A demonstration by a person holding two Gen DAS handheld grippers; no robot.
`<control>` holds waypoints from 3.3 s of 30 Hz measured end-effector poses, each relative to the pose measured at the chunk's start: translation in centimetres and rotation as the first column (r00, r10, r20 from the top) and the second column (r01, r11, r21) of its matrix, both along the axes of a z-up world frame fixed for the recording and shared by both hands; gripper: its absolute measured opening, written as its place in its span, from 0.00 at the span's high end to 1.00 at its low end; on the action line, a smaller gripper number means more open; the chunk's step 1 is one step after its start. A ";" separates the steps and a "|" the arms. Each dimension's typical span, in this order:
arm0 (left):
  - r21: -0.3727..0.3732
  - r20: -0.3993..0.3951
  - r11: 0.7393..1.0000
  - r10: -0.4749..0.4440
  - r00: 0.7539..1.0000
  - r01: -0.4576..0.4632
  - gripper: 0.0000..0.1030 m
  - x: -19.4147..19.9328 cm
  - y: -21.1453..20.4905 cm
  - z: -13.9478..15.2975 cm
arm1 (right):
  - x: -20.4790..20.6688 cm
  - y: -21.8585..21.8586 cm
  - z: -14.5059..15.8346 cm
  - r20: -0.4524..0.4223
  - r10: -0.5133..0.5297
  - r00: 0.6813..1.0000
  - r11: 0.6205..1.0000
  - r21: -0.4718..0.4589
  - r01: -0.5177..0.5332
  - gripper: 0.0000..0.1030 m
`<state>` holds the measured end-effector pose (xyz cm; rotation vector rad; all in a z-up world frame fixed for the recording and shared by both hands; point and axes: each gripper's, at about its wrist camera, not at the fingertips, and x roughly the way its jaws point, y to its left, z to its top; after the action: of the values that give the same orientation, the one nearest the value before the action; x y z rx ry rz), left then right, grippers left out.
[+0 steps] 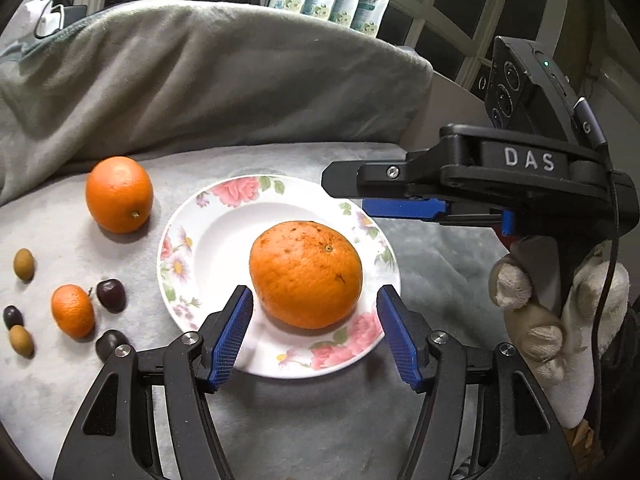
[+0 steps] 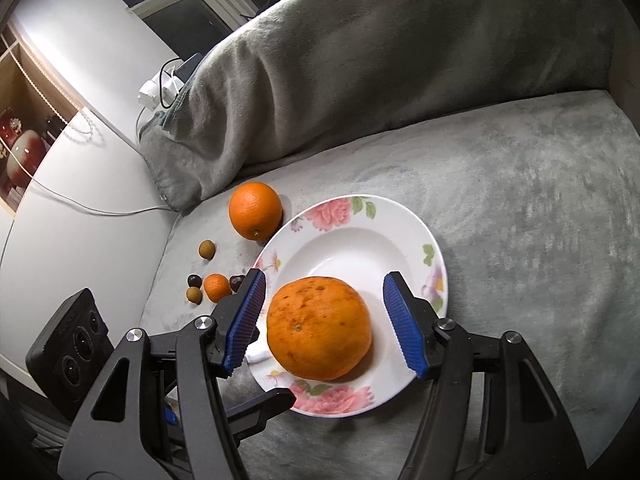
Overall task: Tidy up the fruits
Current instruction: 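Carry the large orange onto the floral plate and open the right gripper, then move the right gripper to the second orange and grasp it, then carry the second orange onto the plate beside the first and release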
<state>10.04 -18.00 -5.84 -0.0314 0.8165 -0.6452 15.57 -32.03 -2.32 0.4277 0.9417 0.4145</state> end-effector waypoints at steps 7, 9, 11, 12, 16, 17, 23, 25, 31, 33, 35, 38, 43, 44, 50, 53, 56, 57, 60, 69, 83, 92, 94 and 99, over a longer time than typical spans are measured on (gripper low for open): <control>-0.029 0.018 1.000 0.004 1.000 -0.003 0.38 -0.6 1.2 0.7 | -0.2 0.3 0.2 0.026 -0.004 1.000 1.000 -0.024 0.004 0.37; -0.053 0.010 0.999 -0.001 1.000 0.001 0.38 -0.6 1.9 0.8 | -0.2 0.5 0.3 0.032 -0.002 0.999 1.000 -0.031 0.003 0.37; -0.069 0.004 0.998 0.004 1.000 -0.004 0.38 -0.4 2.6 0.9 | -0.3 0.6 0.5 0.039 0.000 0.999 0.999 -0.035 0.001 0.37; -0.068 0.008 0.998 0.011 1.000 -0.011 0.38 -0.3 2.9 1.0 | -0.3 0.8 0.7 0.045 0.002 0.999 0.999 -0.040 0.000 0.37; -0.052 0.022 0.997 0.053 0.998 -0.052 0.38 0.4 4.6 1.4 | -0.2 1.4 1.5 0.079 0.011 0.997 0.997 -0.074 -0.005 0.37; -0.046 0.022 0.997 0.065 0.998 -0.064 0.38 0.7 5.0 1.5 | -0.1 1.6 1.6 0.087 0.011 0.996 0.997 -0.077 -0.004 0.37; -0.001 0.039 0.991 0.135 0.990 -0.135 0.38 2.3 7.6 1.7 | 0.4 2.6 2.6 0.139 0.004 0.990 0.996 -0.088 0.009 0.23; 0.009 0.044 0.988 0.151 0.988 -0.152 0.38 2.8 8.3 1.8 | 0.9 3.3 3.0 0.147 0.016 0.989 0.992 -0.124 0.003 0.17; 0.054 0.065 0.980 0.188 0.980 -0.192 0.37 4.8 9.5 1.9 | 3.1 5.2 3.5 0.120 0.062 0.991 0.980 -0.196 -0.038 0.13; 0.064 0.063 0.977 0.198 0.978 -0.202 0.34 5.5 9.8 1.9 | 4.1 5.8 3.5 0.094 0.076 0.993 0.976 -0.209 -0.055 0.13; 0.064 0.062 0.976 0.206 0.977 -0.209 0.33 6.1 10.2 1.9 | 5.0 6.3 3.4 0.071 0.087 0.994 0.976 -0.205 -0.071 0.13; 0.062 0.055 0.974 0.217 0.975 -0.220 0.32 6.9 10.6 1.7 | 6.5 7.1 2.9 0.030 0.116 0.993 0.977 -0.186 -0.109 0.13; 0.054 0.020 0.974 0.220 0.975 -0.221 0.32 8.6 11.0 0.8 | 8.7 8.7 1.8 -0.024 0.156 0.987 0.971 -0.177 -0.158 0.13; 0.049 0.007 0.974 0.221 0.975 -0.221 0.32 9.1 11.2 0.6 | 9.2 9.1 1.5 -0.040 0.163 0.986 0.971 -0.171 -0.168 0.13; 0.029 -0.040 0.975 0.220 0.975 -0.219 0.32 11.2 11.3 -0.5 | 12.0 10.7 0.0 -0.116 0.203 0.972 0.966 -0.136 -0.218 0.13; 0.018 -0.060 0.977 0.215 0.975 -0.214 0.32 12.0 11.3 -0.9 | 13.2 11.4 -0.5 -0.139 0.220 0.966 0.966 -0.110 -0.235 0.13; 0.009 -0.078 0.977 0.212 0.974 -0.212 0.33 12.6 11.2 -1.3 | 14.3 12.1 -1.2 -0.164 0.231 0.959 0.964 -0.091 -0.248 0.13; 0.003 -0.086 0.978 0.209 0.974 -0.210 0.33 12.8 11.2 -1.5 | 14.5 12.3 -1.5 -0.172 0.234 0.957 0.964 -0.088 -0.252 0.13; -0.003 -0.103 0.979 0.205 0.973 -0.206 0.33 13.3 11.1 -1.8 | 15.2 12.8 -2.1 -0.195 0.242 0.950 0.962 -0.076 -0.261 0.13; -0.026 -0.140 0.981 0.187 0.972 -0.192 0.33 14.9 11.1 -2.3 | 16.1 14.2 -2.8 -0.221 0.259 0.940 0.956 -0.080 -0.283 0.16; -0.065 -0.176 0.983 0.159 0.972 -0.172 0.36 16.5 11.9 -2.9 | 17.0 15.4 -4.3 -0.271 0.285 0.919 0.950 -0.048 -0.309 0.35; -0.060 -0.165 0.985 0.149 0.975 -0.160 0.39 17.0 12.2 -2.6 | 16.8 15.3 -4.4 -0.267 0.279 0.922 0.952 -0.047 -0.302 0.36; -0.058 -0.164 0.985 0.150 0.975 -0.161 0.39 16.9 12.1 -2.4 | 16.8 15.3 -4.4 -0.266 0.278 0.923 0.953 -0.048 -0.301 0.36; -0.056 -0.160 0.985 0.150 0.976 -0.161 0.40 16.2 11.3 -2.1 | 16.7 15.1 -4.3 -0.262 0.275 0.925 0.954 -0.042 -0.296 0.36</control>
<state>26.23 -6.66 -7.98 -0.2088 0.9314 -0.5267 32.22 -16.90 -6.66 0.2717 1.2743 0.5943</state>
